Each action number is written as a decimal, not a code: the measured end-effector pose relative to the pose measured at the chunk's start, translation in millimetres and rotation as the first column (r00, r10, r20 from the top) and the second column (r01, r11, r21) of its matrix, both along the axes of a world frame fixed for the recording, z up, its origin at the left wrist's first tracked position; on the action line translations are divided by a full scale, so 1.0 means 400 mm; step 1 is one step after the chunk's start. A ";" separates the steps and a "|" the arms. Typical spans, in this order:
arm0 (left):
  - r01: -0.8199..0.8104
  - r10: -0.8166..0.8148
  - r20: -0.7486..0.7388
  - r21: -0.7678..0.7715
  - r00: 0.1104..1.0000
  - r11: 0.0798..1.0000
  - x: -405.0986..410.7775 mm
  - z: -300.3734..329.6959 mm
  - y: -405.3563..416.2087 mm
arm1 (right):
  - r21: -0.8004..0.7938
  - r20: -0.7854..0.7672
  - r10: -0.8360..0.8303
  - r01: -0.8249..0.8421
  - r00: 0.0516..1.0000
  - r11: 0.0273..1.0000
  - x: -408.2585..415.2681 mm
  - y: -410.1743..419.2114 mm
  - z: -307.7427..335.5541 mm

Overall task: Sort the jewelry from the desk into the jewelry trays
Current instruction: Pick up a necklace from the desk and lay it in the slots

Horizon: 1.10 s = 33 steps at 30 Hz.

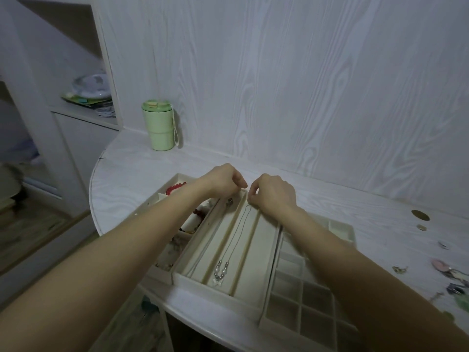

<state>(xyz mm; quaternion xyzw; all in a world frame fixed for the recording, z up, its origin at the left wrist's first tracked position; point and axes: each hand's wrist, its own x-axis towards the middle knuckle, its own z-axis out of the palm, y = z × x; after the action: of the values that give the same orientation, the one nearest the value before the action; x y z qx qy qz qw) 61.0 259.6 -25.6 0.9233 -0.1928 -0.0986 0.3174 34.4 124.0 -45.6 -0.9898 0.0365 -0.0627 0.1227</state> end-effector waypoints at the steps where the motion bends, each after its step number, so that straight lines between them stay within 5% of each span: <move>1: 0.002 -0.002 0.000 0.007 1.000 1.000 -0.001 0.000 0.000 | -0.028 0.001 0.006 -0.006 1.000 1.000 0.000 0.002 -0.001; 7: 0.053 -0.052 -0.018 0.069 0.998 0.996 -0.011 0.001 0.000 | -0.079 -0.003 0.062 -0.062 0.998 0.995 -0.010 0.006 -0.001; 15: 0.027 -0.036 0.069 0.139 0.997 0.990 -0.070 0.009 0.050 | 0.186 0.010 0.141 -0.140 0.990 0.972 -0.081 0.011 0.037; 22: 0.000 -0.027 0.155 0.171 0.988 0.985 -0.177 0.007 0.112 | 0.118 -0.097 0.324 -0.312 0.941 0.943 -0.212 0.076 0.053; 33: -0.032 -0.023 0.203 0.263 0.979 0.964 -0.276 -0.029 0.156 | -0.065 -0.196 0.354 -0.372 0.915 0.926 -0.319 0.139 0.023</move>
<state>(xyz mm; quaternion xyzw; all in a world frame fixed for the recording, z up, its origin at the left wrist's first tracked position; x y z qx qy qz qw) -49.2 322.0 -37.1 0.9630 -0.2075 -0.0276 0.1700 -93.2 179.8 -36.4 -0.9858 -0.1402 0.0493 0.0782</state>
